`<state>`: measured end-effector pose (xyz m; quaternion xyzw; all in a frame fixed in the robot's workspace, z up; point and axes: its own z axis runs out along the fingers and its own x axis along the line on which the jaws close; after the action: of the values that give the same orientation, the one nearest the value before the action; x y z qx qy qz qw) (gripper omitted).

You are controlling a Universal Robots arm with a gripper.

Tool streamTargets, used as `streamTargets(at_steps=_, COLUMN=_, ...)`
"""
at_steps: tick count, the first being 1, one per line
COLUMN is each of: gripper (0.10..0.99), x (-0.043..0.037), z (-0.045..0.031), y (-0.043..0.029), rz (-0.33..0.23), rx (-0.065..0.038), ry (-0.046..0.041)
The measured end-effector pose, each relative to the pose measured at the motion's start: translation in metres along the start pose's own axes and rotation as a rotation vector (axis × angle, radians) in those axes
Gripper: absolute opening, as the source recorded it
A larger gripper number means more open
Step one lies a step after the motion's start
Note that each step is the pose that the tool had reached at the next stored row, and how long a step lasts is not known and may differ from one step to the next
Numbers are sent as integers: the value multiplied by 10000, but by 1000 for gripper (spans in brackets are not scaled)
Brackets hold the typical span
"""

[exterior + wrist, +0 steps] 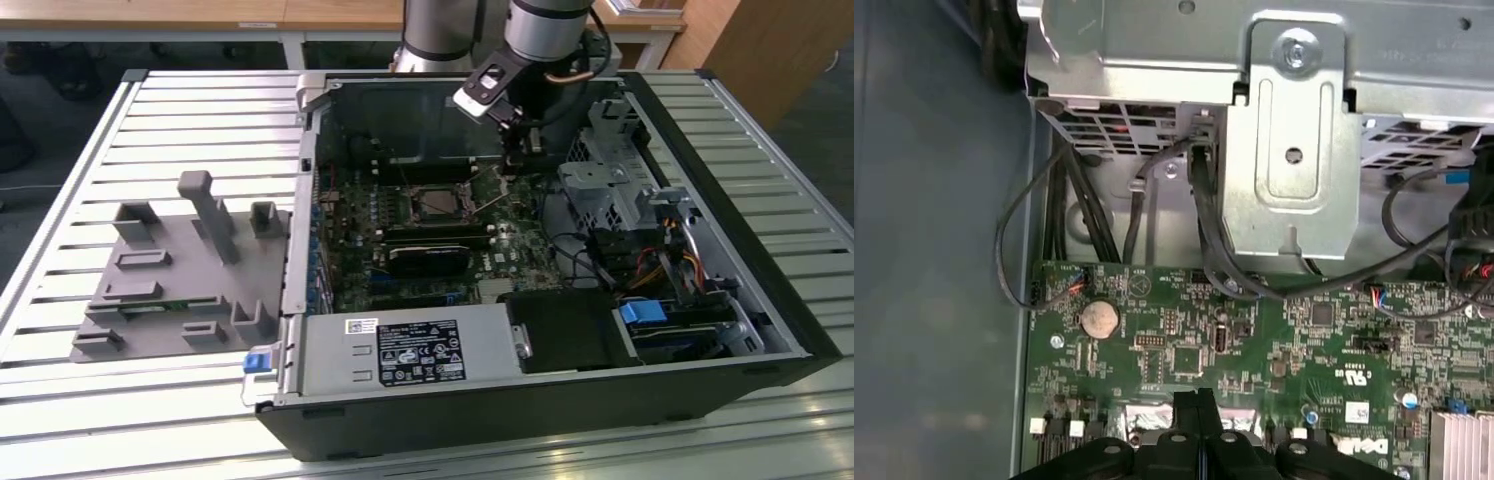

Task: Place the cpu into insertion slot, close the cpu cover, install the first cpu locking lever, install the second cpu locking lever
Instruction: 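Close the cpu cover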

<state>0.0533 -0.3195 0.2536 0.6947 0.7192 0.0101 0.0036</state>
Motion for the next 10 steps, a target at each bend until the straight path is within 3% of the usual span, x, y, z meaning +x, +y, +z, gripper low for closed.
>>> streamTargets(at_steps=10, gripper=106, x=6, z=22, y=119, rz=-47, rx=1, ry=-1)
